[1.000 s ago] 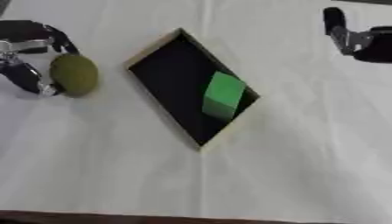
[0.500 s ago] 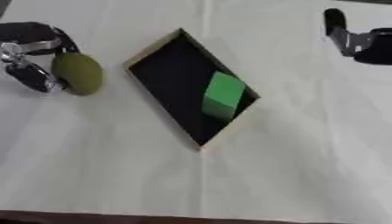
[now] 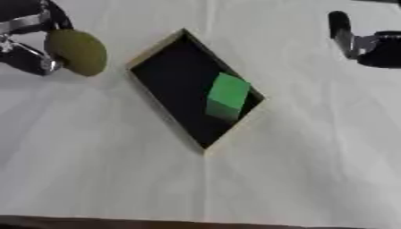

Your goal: Pick up objects on the table and place them in the box.

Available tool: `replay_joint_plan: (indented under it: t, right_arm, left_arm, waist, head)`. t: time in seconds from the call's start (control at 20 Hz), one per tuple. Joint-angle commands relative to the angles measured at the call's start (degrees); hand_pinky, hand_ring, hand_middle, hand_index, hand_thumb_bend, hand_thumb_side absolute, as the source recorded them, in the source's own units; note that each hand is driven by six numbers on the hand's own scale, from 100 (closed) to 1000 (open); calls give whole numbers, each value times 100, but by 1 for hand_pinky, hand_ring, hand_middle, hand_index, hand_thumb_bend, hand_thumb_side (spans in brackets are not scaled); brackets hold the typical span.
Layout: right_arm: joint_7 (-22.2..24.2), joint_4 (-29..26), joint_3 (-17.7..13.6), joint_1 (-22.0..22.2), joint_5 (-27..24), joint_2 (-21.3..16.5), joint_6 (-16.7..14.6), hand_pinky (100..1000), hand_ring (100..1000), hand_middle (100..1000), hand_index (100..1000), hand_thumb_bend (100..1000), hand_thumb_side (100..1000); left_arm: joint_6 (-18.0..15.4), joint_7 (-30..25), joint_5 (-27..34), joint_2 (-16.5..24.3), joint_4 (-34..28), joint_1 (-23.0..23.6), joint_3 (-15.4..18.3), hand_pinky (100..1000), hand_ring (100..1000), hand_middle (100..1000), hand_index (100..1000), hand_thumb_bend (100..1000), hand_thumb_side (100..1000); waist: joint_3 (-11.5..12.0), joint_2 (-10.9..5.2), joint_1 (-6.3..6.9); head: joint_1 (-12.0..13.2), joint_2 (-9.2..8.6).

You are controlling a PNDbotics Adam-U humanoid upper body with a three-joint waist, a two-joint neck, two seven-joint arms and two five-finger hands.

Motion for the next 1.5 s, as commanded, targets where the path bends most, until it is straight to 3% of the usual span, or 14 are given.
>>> replay_joint_plan:
  t: [0.05, 0.5, 1.2, 1.35, 1.45, 1.5]
  right_arm:
    - [-13, -81, -119, -38, 9, -155, 15, 832, 788, 743, 834, 100, 511]
    - [7, -81, -123, -135, -62, -117, -4, 831, 787, 740, 832, 100, 506]
    - [22, -81, -132, -322, -197, -62, -131, 831, 787, 739, 831, 100, 495]
    - [29, -81, -128, -338, -212, -46, -134, 831, 786, 738, 830, 100, 495]
    - [32, -81, -126, -342, -218, -40, -138, 831, 786, 738, 830, 100, 497]
    - [31, -81, -129, -339, -219, -38, -139, 831, 786, 738, 830, 100, 497]
  left_arm:
    - [110, 0, 103, 104, -333, -203, 155, 693, 582, 547, 611, 117, 100]
    - [161, -80, 210, -647, -123, -605, -74, 694, 582, 547, 610, 100, 100]
    - [-44, 294, -439, -1659, 1346, -776, -360, 697, 591, 559, 625, 111, 100]
    - [-106, 373, -508, -1777, 1636, -767, -334, 711, 615, 582, 666, 169, 185]
    - [-177, 416, -536, -1805, 1785, -755, -325, 759, 682, 647, 748, 287, 285]
    - [-229, 424, -553, -1806, 1836, -748, -327, 797, 746, 716, 818, 368, 379]
  waist:
    - [3, -185, 28]
    - [-53, -217, 26]
    - [-199, -230, 60]
    - [-213, -227, 61]
    - [-216, -223, 61]
    - [-215, -221, 61]
  head:
    - [-33, 33]
    - [-14, 32]
    - [52, 18]
    - [54, 11]
    - [49, 10]
    - [45, 12]
